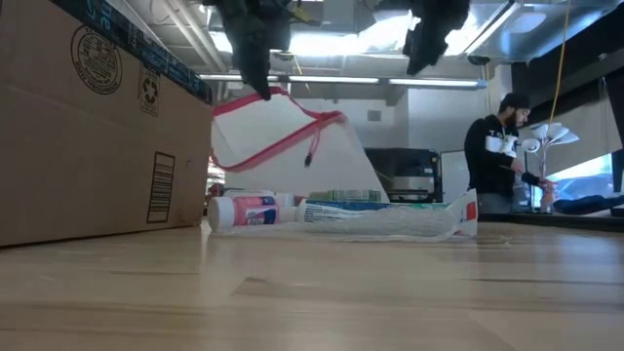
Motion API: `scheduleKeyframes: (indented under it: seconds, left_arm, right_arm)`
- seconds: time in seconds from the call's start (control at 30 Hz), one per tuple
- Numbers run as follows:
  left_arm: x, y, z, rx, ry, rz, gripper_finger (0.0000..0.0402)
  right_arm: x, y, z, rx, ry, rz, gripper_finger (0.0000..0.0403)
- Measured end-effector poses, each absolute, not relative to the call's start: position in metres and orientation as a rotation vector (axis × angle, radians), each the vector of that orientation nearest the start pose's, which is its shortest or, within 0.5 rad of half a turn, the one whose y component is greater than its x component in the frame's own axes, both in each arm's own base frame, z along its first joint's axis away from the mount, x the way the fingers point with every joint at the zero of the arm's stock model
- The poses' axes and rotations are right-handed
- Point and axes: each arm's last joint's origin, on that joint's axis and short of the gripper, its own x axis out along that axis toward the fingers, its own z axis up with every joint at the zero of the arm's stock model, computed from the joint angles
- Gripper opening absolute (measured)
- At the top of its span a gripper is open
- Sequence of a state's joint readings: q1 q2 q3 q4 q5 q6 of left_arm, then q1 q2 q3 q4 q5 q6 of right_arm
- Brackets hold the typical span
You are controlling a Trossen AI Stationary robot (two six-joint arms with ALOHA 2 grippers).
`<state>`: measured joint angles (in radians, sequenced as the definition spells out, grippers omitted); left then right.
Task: Unpack boxes
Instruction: Put the blue toothpaste into the transparent zip bag
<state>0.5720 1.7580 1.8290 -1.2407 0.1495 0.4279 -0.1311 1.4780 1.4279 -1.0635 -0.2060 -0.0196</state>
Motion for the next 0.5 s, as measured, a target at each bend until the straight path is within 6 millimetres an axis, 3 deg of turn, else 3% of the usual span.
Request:
scheduleKeyframes:
  seconds: [0.3, 0.5]
  left_arm:
    - [0.306, 0.171, 0.348, -0.075, 1.136, 0.104, 0.0]
    - [0.318, 0.163, 0.338, -0.078, 1.169, 0.069, 0.0]
  right_arm:
    - [0.291, 0.011, 0.247, 0.144, 1.088, 0.047, 0.0133]
    - [0.287, 0.027, 0.216, 0.131, 1.036, -0.038, 0.0133]
